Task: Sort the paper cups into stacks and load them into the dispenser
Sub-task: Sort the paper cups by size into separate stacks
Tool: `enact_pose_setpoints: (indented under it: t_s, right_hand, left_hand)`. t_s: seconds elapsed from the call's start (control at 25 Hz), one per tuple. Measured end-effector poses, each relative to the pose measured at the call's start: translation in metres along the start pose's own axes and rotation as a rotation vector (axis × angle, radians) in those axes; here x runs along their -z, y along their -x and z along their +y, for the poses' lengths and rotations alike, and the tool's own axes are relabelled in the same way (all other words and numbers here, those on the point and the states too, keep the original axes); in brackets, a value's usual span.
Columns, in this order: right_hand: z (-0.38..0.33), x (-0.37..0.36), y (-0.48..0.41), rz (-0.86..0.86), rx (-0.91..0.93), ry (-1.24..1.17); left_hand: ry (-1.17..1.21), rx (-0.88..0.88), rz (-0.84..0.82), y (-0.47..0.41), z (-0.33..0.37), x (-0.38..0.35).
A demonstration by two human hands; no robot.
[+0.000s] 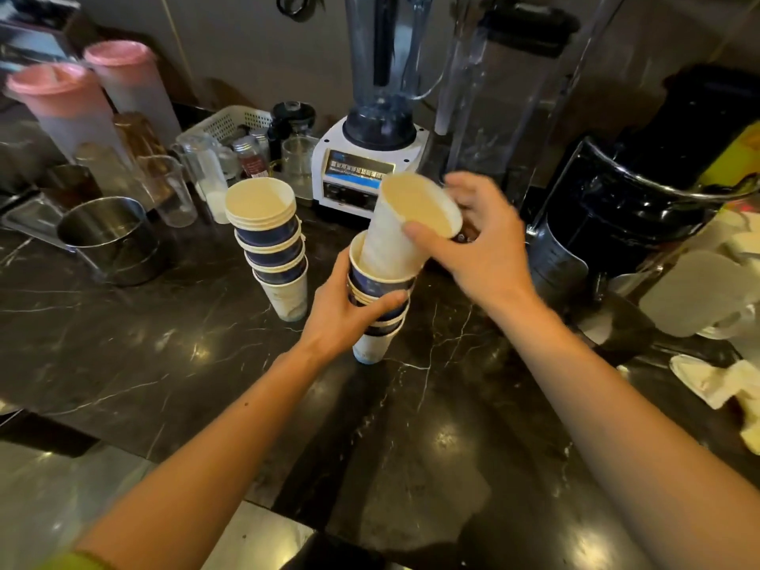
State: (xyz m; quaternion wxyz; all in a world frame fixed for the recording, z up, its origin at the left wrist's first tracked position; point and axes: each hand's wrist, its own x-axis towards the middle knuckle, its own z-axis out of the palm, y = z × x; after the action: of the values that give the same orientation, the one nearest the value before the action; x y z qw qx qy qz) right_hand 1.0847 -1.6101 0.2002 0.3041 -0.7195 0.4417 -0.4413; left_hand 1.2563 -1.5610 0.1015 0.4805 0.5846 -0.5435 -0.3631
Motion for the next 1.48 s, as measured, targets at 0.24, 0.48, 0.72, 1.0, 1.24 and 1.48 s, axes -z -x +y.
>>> enact_pose_setpoints:
  t_s: [0.24,0.48,0.72,1.0,1.24,1.48]
  right_hand:
    - [-0.011,0.067,0.014,0.279,0.034,-0.088]
    - [0.080,0.055,0.076,0.152,-0.196,0.238]
    - [0.120,0.031,0.121,0.008,-0.464,0.444]
    - [0.108,0.038,0.111,-0.198,-0.639,0.555]
    - [0.037,0.008,0.050,-0.082,-0.295,0.536]
    - [0.006,-0.042,0.006,-0.360,-0.179,0.267]
  left_hand:
    - [0.050,0.010,0.086,-0.001,-0.003,0.008]
    - [0.022,-0.033,0.078,-0.007,-0.017,0.001]
    - [0.069,-0.063,0.016,-0.011,-0.020,0.003]
    - [0.077,-0.061,-0.018,-0.019,-0.025,0.008]
    - [0.082,-0.052,-0.042,-0.019,-0.028,0.009]
    - [0.056,-0.089,-0.099,-0.017,-0.031,0.011]
